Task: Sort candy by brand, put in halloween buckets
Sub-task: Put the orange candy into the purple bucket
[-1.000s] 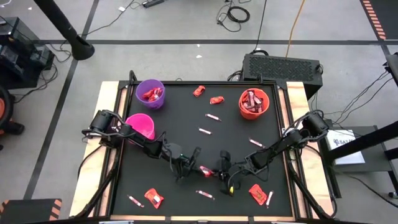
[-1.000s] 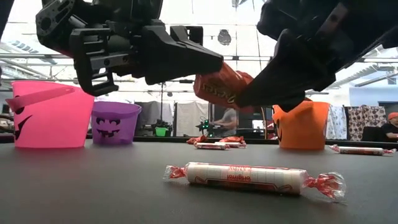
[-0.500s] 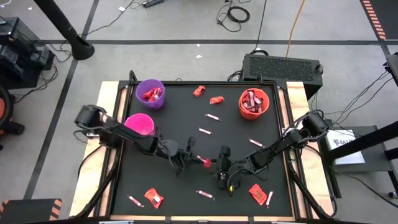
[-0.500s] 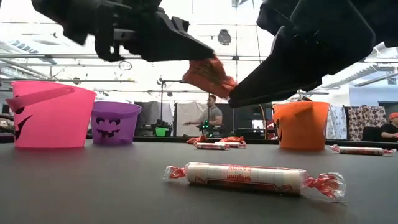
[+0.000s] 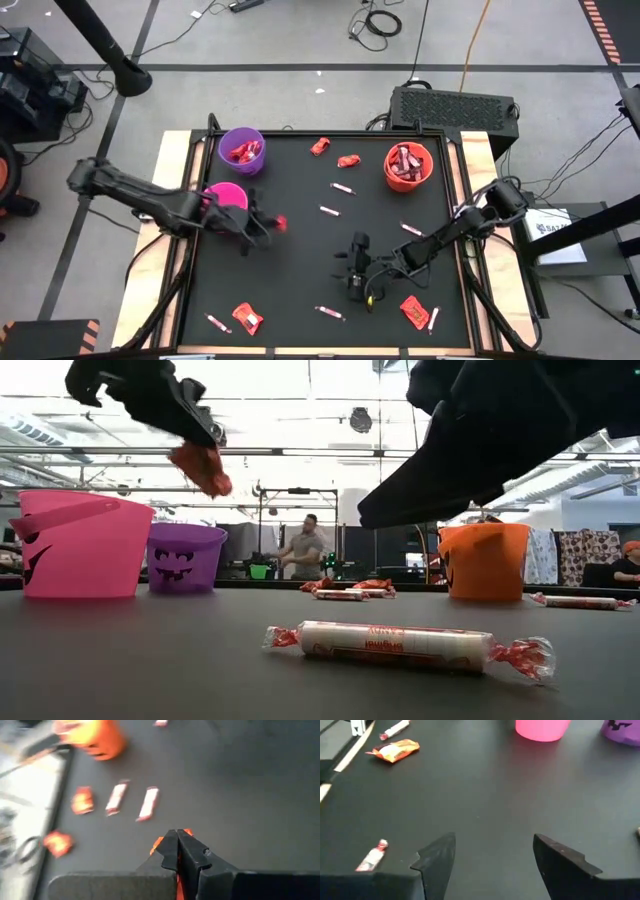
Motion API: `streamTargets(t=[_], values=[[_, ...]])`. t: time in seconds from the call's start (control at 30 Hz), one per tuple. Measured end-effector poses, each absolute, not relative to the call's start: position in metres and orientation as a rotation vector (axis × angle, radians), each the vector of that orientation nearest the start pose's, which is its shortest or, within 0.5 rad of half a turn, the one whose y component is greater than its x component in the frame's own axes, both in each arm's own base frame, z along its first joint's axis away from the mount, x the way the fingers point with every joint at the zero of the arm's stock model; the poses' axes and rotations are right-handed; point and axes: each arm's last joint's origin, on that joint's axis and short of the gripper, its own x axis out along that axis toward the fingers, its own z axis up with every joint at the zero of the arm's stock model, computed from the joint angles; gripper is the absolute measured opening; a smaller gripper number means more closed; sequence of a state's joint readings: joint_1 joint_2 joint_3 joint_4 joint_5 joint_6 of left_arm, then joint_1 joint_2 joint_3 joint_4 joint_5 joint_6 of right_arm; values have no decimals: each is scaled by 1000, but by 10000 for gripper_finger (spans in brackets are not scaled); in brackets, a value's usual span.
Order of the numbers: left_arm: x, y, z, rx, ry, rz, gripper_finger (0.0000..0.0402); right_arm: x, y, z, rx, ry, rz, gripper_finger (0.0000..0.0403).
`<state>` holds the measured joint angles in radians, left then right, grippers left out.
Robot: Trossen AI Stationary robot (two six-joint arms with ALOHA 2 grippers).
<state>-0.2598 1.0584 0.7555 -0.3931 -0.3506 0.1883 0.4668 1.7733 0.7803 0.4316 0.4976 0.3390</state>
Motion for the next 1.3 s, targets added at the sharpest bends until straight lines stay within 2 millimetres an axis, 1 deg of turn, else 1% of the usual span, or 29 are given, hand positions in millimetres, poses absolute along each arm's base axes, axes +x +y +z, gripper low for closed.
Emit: streamTargets(t=[0.13,0.3,0.43,0.6,0.7,0.83,1.03,1.3], values=[[182,-23,279,394,618,217,0,309,132,140,45,486,-127,258],[155,9,290,401,642,521,0,314,121,140,44,486,-158,258],[146,28,293,361,658,638,0,317,112,140,25,488,-181,258],[140,49,287,336,758,756,0,322,99,141,-17,481,-204,258],[137,60,281,288,788,775,0,324,92,141,-49,485,-216,258],[133,70,278,232,801,776,0,326,84,141,-105,494,-225,258],[129,78,278,189,802,793,0,329,75,142,-195,508,-228,258],[124,89,276,157,820,798,0,337,68,150,-240,492,-239,258]])
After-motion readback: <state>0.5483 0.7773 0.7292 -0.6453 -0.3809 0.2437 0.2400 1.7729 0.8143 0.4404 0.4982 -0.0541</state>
